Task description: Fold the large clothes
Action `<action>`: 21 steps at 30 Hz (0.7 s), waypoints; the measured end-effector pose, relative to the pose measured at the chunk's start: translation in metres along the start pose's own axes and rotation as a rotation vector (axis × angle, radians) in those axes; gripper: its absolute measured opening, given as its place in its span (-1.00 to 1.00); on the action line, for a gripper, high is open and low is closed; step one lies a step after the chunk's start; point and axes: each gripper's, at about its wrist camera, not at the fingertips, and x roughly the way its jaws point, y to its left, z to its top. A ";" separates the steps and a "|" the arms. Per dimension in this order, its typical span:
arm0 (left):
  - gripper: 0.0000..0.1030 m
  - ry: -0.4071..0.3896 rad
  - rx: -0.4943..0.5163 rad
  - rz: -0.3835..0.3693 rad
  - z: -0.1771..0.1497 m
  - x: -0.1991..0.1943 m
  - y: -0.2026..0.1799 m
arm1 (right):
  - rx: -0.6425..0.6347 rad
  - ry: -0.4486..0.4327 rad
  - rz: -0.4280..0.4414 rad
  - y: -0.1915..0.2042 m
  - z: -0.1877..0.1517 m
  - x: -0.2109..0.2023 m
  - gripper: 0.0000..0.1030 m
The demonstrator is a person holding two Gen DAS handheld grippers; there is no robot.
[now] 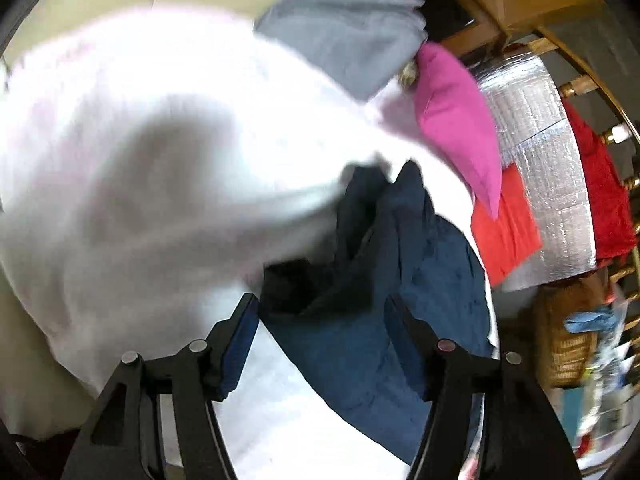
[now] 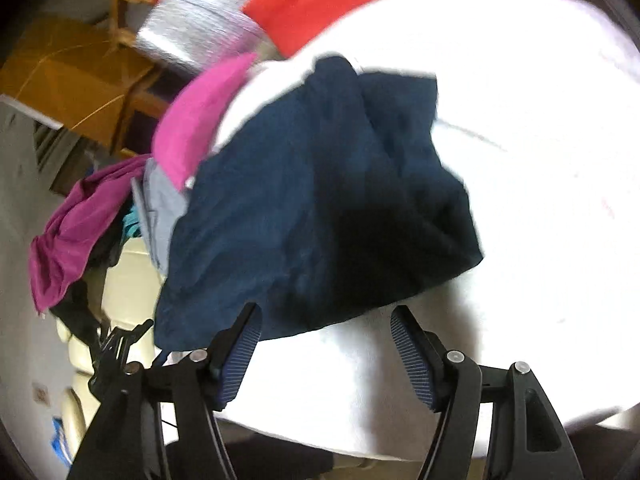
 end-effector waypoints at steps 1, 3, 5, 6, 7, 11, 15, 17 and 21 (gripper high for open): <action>0.28 -0.013 0.043 0.001 0.000 -0.001 -0.008 | -0.032 -0.036 -0.003 0.005 0.004 -0.004 0.37; 0.28 -0.052 0.160 0.043 -0.004 -0.001 -0.026 | -0.081 -0.082 -0.053 0.016 0.011 0.000 0.32; 0.32 -0.102 0.253 0.097 -0.012 0.001 -0.040 | -0.112 -0.092 -0.073 0.019 0.018 0.019 0.06; 0.40 -0.112 0.294 0.122 -0.015 0.007 -0.045 | -0.114 -0.077 -0.085 0.014 0.020 0.029 -0.01; 0.47 -0.102 0.321 0.157 -0.015 0.016 -0.047 | -0.102 -0.033 -0.125 0.008 0.022 0.048 -0.01; 0.55 0.030 0.388 0.329 -0.021 0.063 -0.040 | -0.080 0.033 -0.184 0.002 0.024 0.069 -0.03; 0.56 -0.014 0.384 0.309 -0.014 0.053 -0.045 | -0.105 -0.004 -0.197 0.013 0.030 0.054 -0.03; 0.56 -0.097 0.412 0.290 -0.013 0.046 -0.058 | -0.153 -0.079 -0.194 0.029 0.038 0.046 -0.03; 0.56 -0.142 0.518 0.281 -0.019 0.048 -0.079 | -0.246 -0.164 -0.226 0.048 0.056 0.053 -0.03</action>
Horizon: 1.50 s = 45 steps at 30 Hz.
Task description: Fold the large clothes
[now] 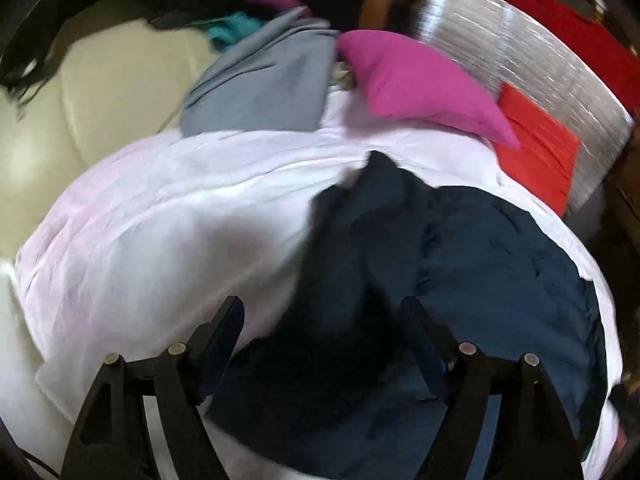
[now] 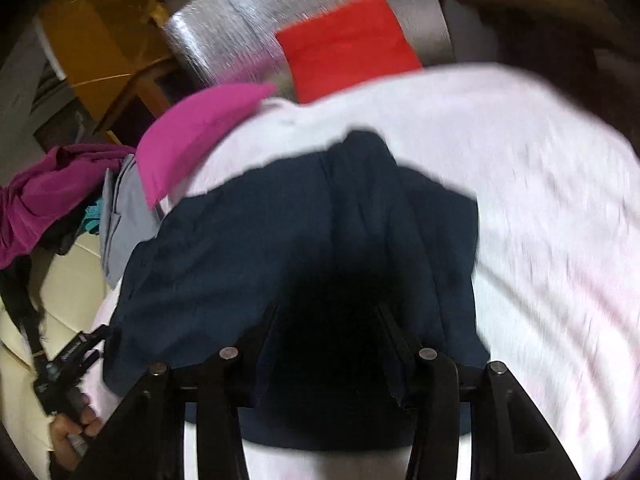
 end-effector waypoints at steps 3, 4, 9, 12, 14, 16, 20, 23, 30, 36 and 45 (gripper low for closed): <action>0.60 0.092 0.097 0.053 -0.008 0.024 -0.014 | 0.017 0.134 0.019 -0.010 0.003 0.048 -0.03; 0.61 0.099 0.117 0.065 -0.009 0.029 -0.017 | 0.044 0.169 0.042 -0.018 0.001 0.059 -0.03; 0.61 0.035 0.157 0.082 -0.009 0.005 -0.018 | 0.085 0.123 0.037 -0.026 0.001 0.030 -0.04; 0.61 -0.088 0.209 0.092 -0.011 -0.036 -0.025 | 0.013 0.072 -0.001 -0.012 -0.001 -0.005 0.11; 0.61 -0.145 0.226 0.082 -0.010 -0.068 -0.029 | -0.036 0.032 -0.004 0.005 -0.003 -0.029 0.36; 0.64 -0.185 0.235 0.068 -0.008 -0.100 -0.034 | -0.106 -0.018 -0.014 0.029 -0.005 -0.059 0.43; 0.72 -0.245 0.260 0.076 -0.002 -0.161 -0.046 | -0.187 -0.085 -0.020 0.053 -0.017 -0.126 0.62; 0.73 -0.325 0.275 0.094 -0.007 -0.213 -0.052 | -0.232 -0.140 -0.014 0.073 -0.027 -0.169 0.69; 0.94 -0.459 0.276 0.081 -0.030 -0.298 -0.057 | -0.266 -0.296 -0.030 0.104 -0.061 -0.256 0.99; 1.00 -0.557 0.301 0.086 -0.046 -0.349 -0.064 | -0.249 -0.339 -0.033 0.112 -0.080 -0.293 1.00; 1.00 -0.484 0.319 0.007 -0.046 -0.327 -0.063 | -0.211 -0.270 0.041 0.094 -0.079 -0.271 1.00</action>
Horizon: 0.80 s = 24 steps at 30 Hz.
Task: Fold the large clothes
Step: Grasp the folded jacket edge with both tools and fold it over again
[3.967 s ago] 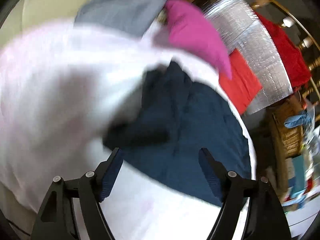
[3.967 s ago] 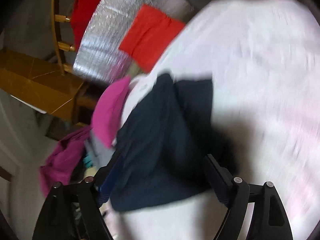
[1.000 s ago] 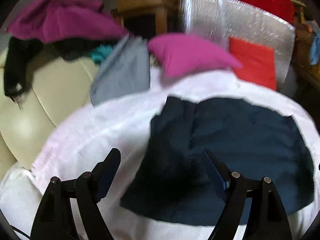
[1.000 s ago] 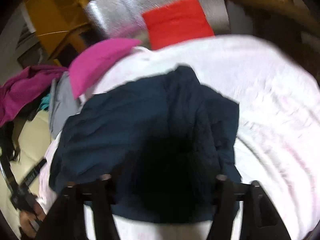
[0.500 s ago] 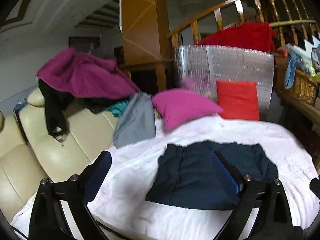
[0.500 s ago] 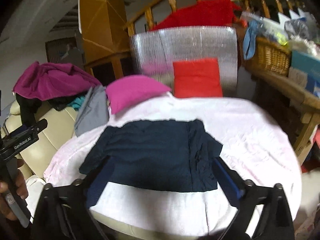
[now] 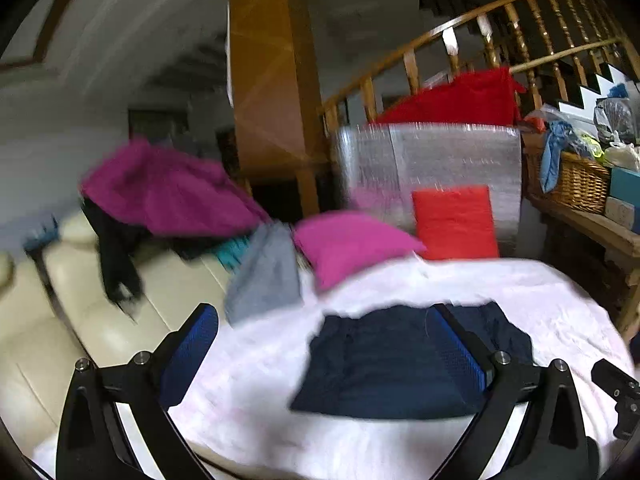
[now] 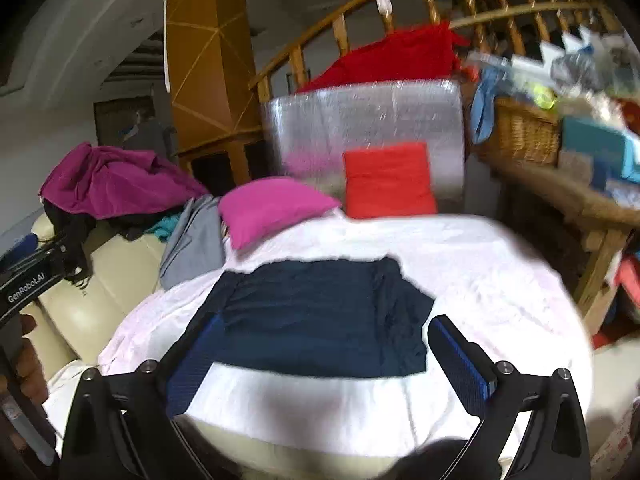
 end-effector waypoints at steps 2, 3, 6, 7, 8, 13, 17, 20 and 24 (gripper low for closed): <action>1.00 0.131 -0.058 -0.061 -0.013 0.046 0.011 | 0.067 0.068 0.078 -0.020 -0.006 0.024 1.00; 1.00 0.189 -0.083 -0.069 -0.020 0.068 0.016 | 0.120 0.119 0.126 -0.035 -0.010 0.042 1.00; 1.00 0.394 -0.163 -0.052 -0.055 0.146 0.039 | 0.310 0.231 0.178 -0.082 -0.026 0.095 1.00; 1.00 0.467 -0.186 -0.024 -0.069 0.174 0.048 | 0.362 0.264 0.189 -0.098 -0.032 0.117 1.00; 1.00 0.516 -0.201 -0.001 -0.081 0.194 0.054 | 0.395 0.290 0.179 -0.112 -0.037 0.137 1.00; 0.99 0.664 -0.290 0.081 -0.121 0.270 0.082 | 0.541 0.354 0.088 -0.174 -0.057 0.213 0.96; 0.99 0.714 -0.380 0.069 -0.138 0.308 0.086 | 0.640 0.373 0.087 -0.205 -0.062 0.257 0.78; 0.99 0.719 -0.399 0.054 -0.147 0.326 0.079 | 0.625 0.390 0.056 -0.208 -0.060 0.283 0.72; 0.99 0.654 -0.379 0.038 -0.157 0.335 0.067 | 0.535 0.435 0.006 -0.196 -0.063 0.305 0.36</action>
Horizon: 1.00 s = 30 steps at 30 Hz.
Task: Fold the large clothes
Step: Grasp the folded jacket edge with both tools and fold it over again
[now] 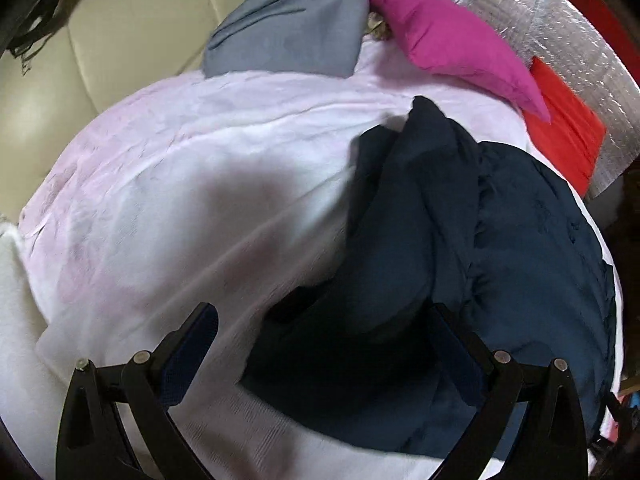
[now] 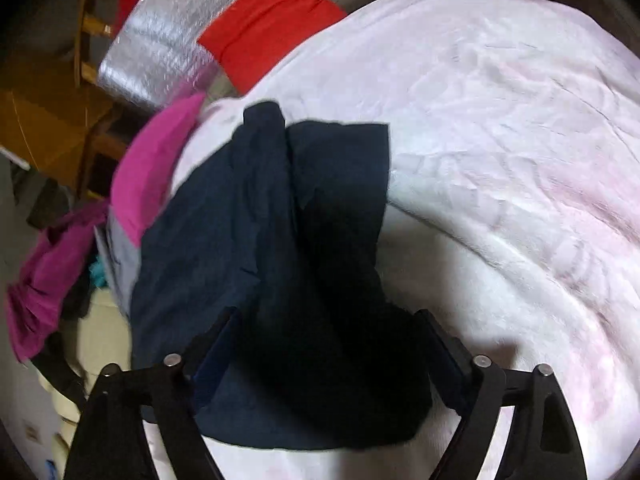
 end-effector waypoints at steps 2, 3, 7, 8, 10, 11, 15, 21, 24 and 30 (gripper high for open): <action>0.99 -0.005 0.009 -0.006 0.000 0.003 -0.004 | -0.045 -0.025 -0.027 0.008 -0.003 -0.002 0.22; 0.97 -0.018 0.004 -0.014 0.003 0.002 -0.005 | -0.070 -0.060 -0.032 0.013 -0.003 -0.008 0.07; 0.95 -0.086 0.091 0.053 0.009 0.005 -0.021 | -0.155 -0.075 -0.098 0.024 -0.007 -0.004 0.04; 0.95 -0.057 0.090 0.045 0.008 0.012 -0.021 | -0.146 -0.047 -0.108 0.021 -0.008 0.003 0.04; 0.95 -0.036 0.050 0.014 0.009 0.017 -0.015 | -0.134 -0.054 -0.108 0.020 -0.007 -0.001 0.06; 0.95 -0.028 0.034 -0.002 0.011 0.018 -0.011 | -0.142 -0.066 -0.111 0.023 -0.008 -0.006 0.07; 0.95 -0.080 0.032 0.008 0.016 0.009 -0.011 | -0.144 -0.191 -0.131 0.029 -0.003 -0.032 0.29; 0.95 -0.180 0.025 0.021 0.024 -0.005 -0.017 | -0.178 -0.295 -0.107 0.043 0.018 -0.041 0.52; 0.95 -0.160 0.016 0.018 0.029 0.003 -0.017 | -0.188 -0.239 -0.102 0.050 0.034 -0.015 0.52; 0.95 -0.116 0.003 0.024 0.033 0.022 -0.022 | -0.252 -0.151 -0.227 0.058 0.046 0.027 0.26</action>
